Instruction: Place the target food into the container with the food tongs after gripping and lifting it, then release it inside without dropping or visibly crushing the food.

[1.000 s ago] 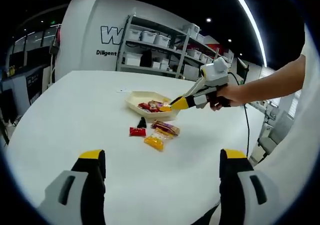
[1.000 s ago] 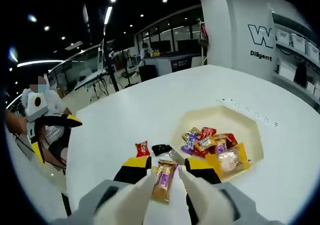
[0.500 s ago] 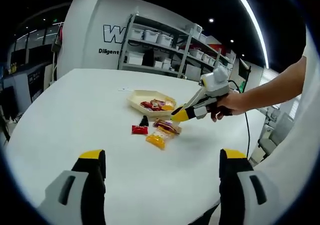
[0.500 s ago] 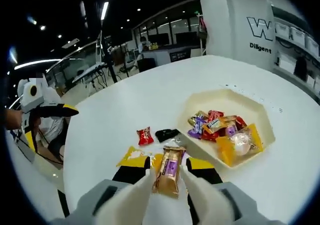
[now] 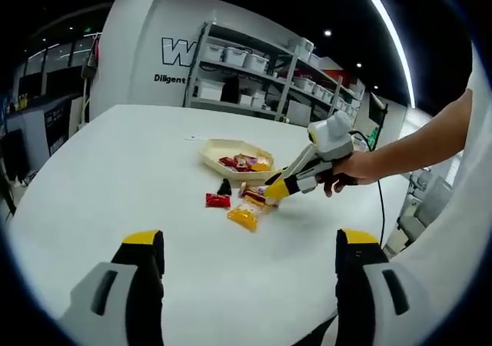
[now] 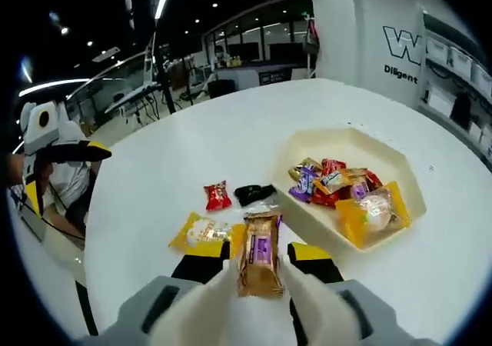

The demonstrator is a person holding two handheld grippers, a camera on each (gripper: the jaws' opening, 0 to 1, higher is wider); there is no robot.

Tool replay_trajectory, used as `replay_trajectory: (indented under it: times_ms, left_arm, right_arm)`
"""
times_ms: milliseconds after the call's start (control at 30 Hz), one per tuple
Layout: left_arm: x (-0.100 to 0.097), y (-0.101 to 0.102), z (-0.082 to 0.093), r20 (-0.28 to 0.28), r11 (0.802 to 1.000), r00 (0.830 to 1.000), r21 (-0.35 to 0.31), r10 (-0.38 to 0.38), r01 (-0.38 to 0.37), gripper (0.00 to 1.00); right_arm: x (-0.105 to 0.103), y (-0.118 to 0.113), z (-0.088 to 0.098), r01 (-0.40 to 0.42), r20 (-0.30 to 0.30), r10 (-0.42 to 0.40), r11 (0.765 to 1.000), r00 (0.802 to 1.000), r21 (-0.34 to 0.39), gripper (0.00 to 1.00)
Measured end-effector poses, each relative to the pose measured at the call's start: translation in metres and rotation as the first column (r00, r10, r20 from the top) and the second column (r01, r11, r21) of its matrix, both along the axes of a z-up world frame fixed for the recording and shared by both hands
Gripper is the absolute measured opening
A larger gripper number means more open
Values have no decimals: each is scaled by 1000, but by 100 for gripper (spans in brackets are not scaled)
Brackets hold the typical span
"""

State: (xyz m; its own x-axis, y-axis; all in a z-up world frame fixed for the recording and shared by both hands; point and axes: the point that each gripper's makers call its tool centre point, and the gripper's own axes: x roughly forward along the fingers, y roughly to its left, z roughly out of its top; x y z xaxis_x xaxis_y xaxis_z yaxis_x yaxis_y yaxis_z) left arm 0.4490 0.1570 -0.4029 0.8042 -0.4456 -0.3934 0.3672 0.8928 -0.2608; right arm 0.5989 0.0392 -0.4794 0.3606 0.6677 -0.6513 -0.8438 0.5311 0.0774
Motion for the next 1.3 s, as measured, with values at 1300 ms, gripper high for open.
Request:
replay_trajectory:
  times_ms: [1300]
  left_arm:
    - [7, -10, 0, -5, 999, 999, -5, -49, 49, 89]
  right_arm:
    - [18, -11, 57, 64, 21, -68, 989, 997, 135, 19]
